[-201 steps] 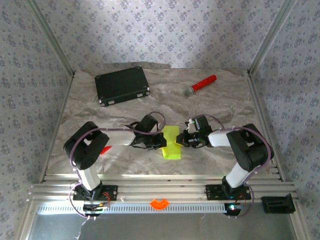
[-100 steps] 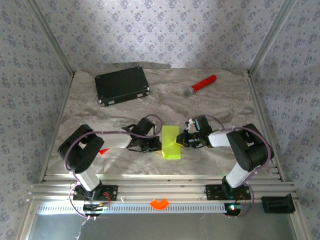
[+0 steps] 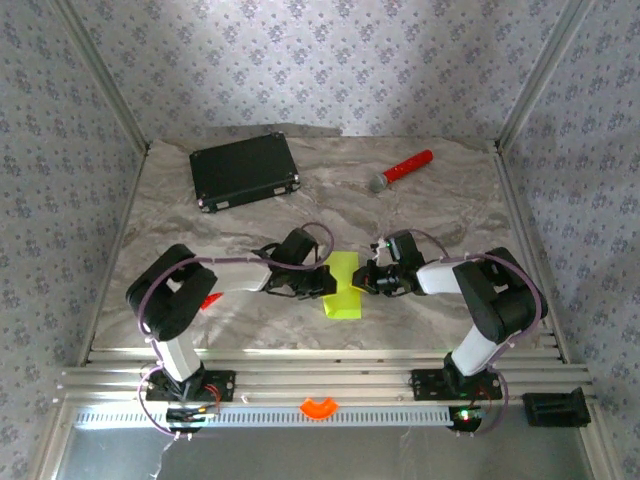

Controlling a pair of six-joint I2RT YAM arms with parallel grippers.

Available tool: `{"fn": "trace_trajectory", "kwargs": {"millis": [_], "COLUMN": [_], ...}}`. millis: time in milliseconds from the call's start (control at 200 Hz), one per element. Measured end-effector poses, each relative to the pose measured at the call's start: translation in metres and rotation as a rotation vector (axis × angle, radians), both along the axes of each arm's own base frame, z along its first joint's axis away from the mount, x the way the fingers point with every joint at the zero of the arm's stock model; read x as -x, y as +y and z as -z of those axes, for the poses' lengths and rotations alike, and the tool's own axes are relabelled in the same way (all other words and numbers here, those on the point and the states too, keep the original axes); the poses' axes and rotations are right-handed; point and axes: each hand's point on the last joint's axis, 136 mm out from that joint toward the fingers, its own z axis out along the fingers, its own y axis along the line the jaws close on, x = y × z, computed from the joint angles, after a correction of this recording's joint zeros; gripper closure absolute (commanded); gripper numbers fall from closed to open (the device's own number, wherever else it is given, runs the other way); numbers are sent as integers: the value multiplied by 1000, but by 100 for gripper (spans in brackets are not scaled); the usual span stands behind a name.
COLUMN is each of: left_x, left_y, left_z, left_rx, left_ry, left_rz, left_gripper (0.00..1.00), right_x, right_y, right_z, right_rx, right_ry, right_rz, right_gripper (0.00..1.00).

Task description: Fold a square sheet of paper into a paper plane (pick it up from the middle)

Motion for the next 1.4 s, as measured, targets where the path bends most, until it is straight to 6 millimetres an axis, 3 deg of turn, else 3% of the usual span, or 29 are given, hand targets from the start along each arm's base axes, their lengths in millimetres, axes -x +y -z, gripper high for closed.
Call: {"fn": "trace_trajectory", "kwargs": {"millis": [100,315,620,1069,1399], "left_x": [9,10,21,16,24], "left_y": [9,11,29,8,8], "left_z": [18,17,14,-3,18], "left_rx": [-22,-17,-91,-19,-22], "left_ry": [33,-14,-38,-46,-17], "left_rz": [5,30,29,0,22], "left_gripper": [93,93,92,90,92], "right_x": [0,0,0,0,0], "right_y": [0,0,-1,-1,-1], "right_z": [0,0,0,0,0], "right_rx": [0,-2,-3,-4,-6], "right_ry": [0,-6,-12,-18,-19], "right_rz": [0,0,1,2,1], "right_gripper": [100,100,100,100,100]}}
